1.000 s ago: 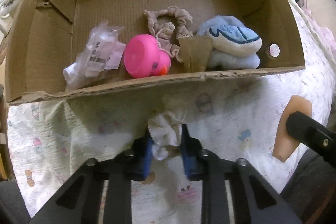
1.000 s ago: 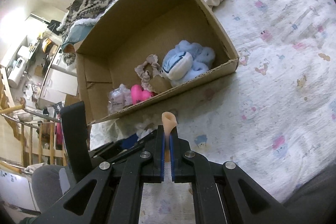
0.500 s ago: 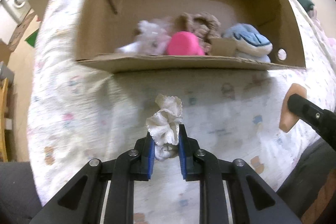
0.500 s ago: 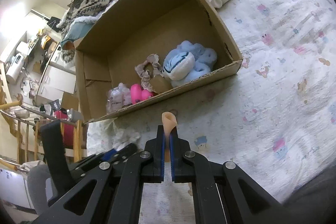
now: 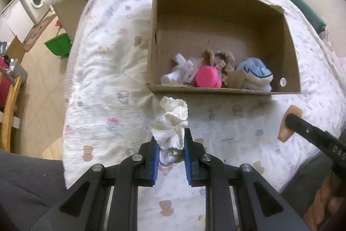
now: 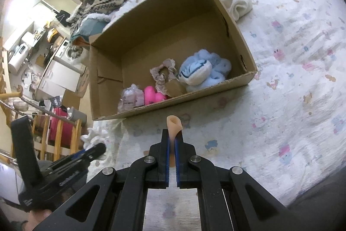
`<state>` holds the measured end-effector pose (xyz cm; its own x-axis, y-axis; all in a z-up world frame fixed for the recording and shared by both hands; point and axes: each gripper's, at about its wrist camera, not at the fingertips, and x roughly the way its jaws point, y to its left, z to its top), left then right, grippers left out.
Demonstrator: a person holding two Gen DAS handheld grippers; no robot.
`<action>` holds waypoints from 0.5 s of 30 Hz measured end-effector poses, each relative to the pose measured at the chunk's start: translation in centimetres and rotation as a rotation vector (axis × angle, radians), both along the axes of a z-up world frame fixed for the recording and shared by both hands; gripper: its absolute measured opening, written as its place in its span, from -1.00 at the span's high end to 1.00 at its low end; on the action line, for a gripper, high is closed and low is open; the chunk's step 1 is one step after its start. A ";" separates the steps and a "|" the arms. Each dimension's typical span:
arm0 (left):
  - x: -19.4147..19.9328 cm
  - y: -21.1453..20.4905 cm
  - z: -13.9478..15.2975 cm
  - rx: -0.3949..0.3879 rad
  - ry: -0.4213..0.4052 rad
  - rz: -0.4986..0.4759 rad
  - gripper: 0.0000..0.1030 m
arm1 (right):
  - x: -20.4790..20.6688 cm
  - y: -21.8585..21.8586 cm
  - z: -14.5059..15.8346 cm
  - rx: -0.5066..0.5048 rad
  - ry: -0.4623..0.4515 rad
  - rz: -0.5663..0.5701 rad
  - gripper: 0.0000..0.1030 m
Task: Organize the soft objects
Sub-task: 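Carry the white cloth and tan piece into the box with both grippers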
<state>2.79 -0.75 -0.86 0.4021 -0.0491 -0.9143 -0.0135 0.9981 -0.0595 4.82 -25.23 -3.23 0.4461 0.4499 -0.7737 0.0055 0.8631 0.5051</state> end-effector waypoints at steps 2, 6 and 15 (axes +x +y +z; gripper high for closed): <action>-0.6 0.5 0.9 0.012 -0.013 -0.008 0.66 | -0.2 -0.1 0.5 0.015 -0.008 0.000 0.89; -0.5 -0.5 2.4 0.006 -0.081 -0.009 0.66 | -0.3 -0.1 1.9 0.026 -0.045 0.013 0.89; 3.5 -0.2 6.2 0.002 -0.201 0.019 0.66 | 1.7 -0.7 5.3 0.030 -0.143 0.012 0.88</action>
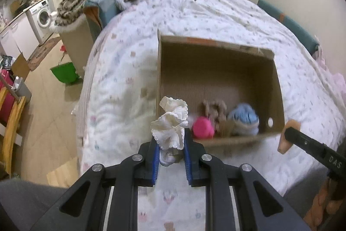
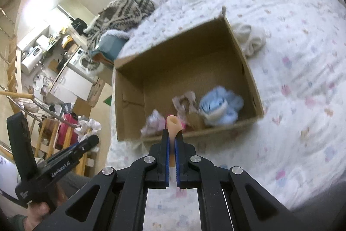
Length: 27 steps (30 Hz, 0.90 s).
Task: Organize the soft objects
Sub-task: 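Carry the white cloth and tan piece into the box with both grippers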
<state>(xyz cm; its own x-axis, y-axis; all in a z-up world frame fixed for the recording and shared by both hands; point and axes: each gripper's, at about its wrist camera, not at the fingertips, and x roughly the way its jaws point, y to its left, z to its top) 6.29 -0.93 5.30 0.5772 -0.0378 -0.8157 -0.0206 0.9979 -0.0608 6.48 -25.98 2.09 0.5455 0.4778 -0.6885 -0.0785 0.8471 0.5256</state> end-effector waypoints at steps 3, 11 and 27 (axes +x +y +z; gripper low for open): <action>1.7 -0.2 0.7 0.002 -0.011 0.000 0.66 | 1.2 -0.2 0.7 0.000 -0.021 -0.005 0.89; 5.3 -1.3 0.3 0.034 -0.028 -0.011 0.66 | 4.6 0.0 0.9 0.008 -0.062 -0.017 0.88; 8.2 -1.9 -6.3 0.036 0.035 -0.016 0.65 | 7.3 0.4 -4.4 -0.027 0.014 -0.022 0.88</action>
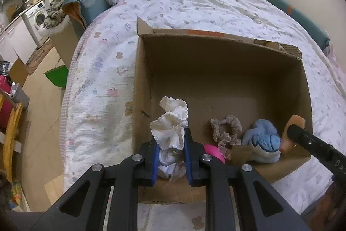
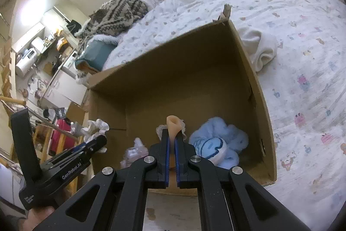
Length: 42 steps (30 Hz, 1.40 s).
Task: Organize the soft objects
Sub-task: 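Carry the white cloth and tan piece into the box with both grippers, then release the cloth and tan piece in the box and withdraw both grippers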
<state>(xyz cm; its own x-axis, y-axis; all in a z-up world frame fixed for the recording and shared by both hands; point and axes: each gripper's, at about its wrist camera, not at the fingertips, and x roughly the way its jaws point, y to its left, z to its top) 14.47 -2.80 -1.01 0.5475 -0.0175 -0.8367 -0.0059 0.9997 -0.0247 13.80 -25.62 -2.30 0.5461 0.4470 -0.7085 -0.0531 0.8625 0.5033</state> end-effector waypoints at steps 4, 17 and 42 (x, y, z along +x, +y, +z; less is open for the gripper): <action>-0.2 -0.3 -0.3 0.005 -0.008 -0.009 0.65 | 0.4 0.1 -0.4 -0.020 0.009 -0.007 0.88; -0.3 -0.4 -0.1 -0.013 -0.026 -0.018 0.64 | 0.6 -0.6 -0.6 0.004 0.018 -0.033 0.87; -3.6 0.2 4.6 -0.007 -0.101 0.009 -0.27 | -3.4 -1.3 5.5 -0.092 -0.174 -0.086 -0.94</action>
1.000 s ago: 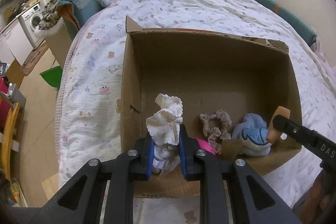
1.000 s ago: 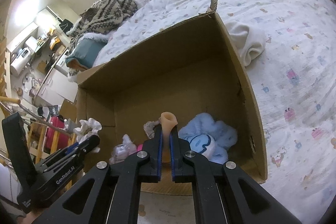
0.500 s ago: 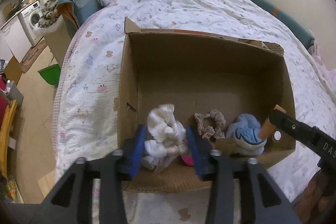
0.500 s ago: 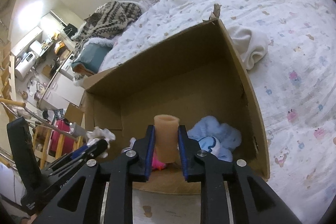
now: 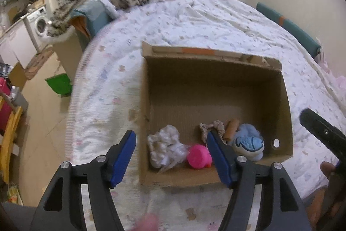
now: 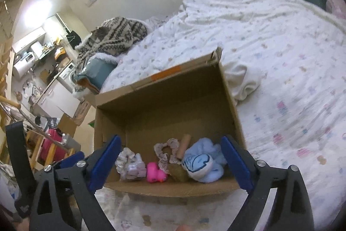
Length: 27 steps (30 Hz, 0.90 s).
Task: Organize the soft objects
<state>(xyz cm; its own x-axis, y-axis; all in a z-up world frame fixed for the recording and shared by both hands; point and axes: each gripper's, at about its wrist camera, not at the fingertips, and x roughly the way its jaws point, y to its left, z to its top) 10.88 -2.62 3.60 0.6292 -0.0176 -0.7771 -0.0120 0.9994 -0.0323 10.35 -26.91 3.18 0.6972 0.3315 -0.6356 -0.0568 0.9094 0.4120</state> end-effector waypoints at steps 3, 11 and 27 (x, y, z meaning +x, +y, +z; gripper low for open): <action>-1.3 0.6 1.2 0.008 -0.026 0.009 -0.34 | -1.5 -0.1 0.6 -0.035 -0.011 -0.019 -1.00; -5.8 2.5 1.6 0.003 -0.054 0.031 -0.96 | -5.9 0.2 0.2 -0.112 -0.005 -0.046 -1.00; -11.2 2.3 0.4 0.042 -0.085 0.016 -0.99 | -9.7 2.8 -0.1 -0.221 -0.044 -0.018 -1.00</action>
